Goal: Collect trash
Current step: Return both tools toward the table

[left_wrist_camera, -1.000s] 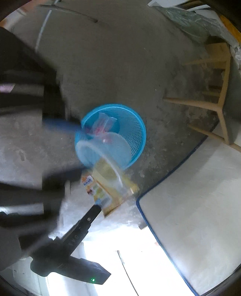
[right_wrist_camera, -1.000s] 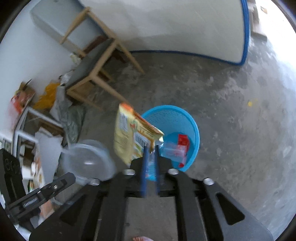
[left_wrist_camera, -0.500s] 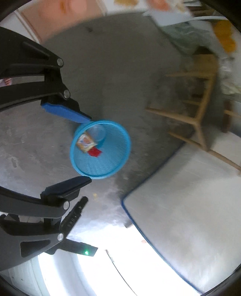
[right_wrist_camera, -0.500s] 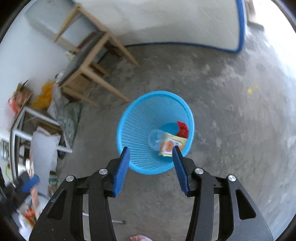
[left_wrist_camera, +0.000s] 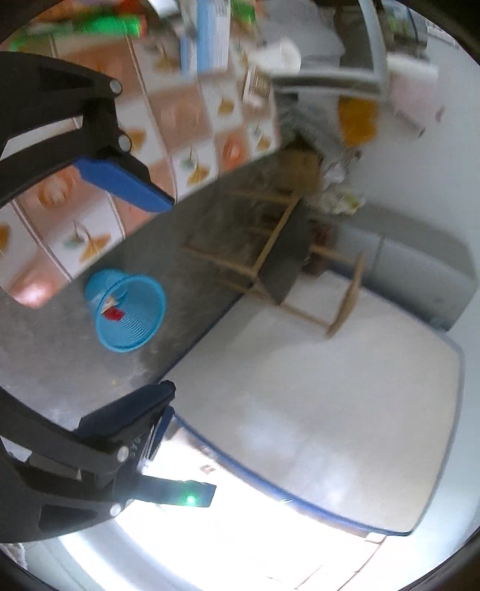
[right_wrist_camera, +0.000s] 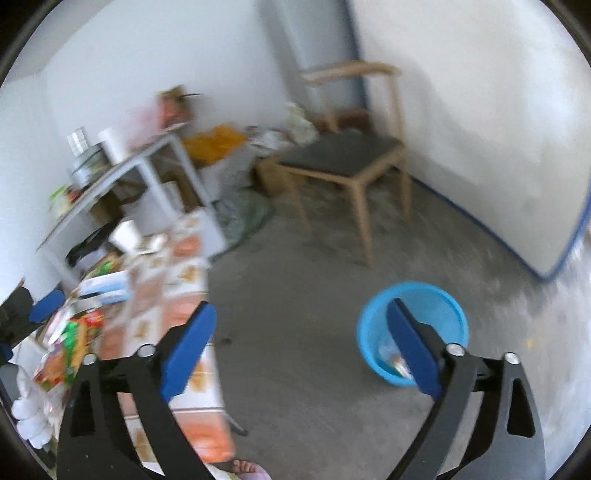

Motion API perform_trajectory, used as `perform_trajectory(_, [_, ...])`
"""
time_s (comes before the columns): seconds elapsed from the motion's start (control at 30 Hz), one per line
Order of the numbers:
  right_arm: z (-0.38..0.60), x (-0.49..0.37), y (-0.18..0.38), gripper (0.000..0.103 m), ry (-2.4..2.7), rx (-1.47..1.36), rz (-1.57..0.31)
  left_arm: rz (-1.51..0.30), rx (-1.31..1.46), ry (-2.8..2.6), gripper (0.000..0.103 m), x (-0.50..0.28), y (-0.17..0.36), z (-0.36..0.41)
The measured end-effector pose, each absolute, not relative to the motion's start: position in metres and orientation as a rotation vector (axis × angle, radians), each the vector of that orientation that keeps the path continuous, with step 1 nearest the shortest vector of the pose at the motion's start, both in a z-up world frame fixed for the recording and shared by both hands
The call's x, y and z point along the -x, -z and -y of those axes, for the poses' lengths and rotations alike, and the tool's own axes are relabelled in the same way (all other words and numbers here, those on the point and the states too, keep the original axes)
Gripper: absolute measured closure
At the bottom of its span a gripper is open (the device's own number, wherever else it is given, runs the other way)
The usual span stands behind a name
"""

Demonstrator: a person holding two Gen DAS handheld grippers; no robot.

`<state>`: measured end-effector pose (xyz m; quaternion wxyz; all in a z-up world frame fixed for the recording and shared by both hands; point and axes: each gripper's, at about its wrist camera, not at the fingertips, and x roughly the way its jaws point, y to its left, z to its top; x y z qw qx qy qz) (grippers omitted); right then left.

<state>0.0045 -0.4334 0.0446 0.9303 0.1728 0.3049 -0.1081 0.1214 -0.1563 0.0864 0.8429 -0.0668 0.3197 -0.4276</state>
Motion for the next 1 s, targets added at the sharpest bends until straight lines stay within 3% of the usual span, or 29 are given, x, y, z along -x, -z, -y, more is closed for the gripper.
perform_trajectory(0.33, [0.320, -0.068, -0.081, 0.008, -0.098, -0.355, -0.687, -0.585, 0.248, 0.680, 0.006, -0.113, -0.097, -0.010])
perform_trajectory(0.63, [0.264, -0.132, -0.072, 0.008, -0.250, -0.447, -0.819, -0.536, 0.269, 0.479, 0.006, -0.147, -0.084, -0.148])
perform_trajectory(1.0, [0.253, -0.191, -0.040, 0.008, -0.281, -0.542, -0.947, -0.803, 0.451, 0.365, 0.006, -0.303, -0.022, -0.256])
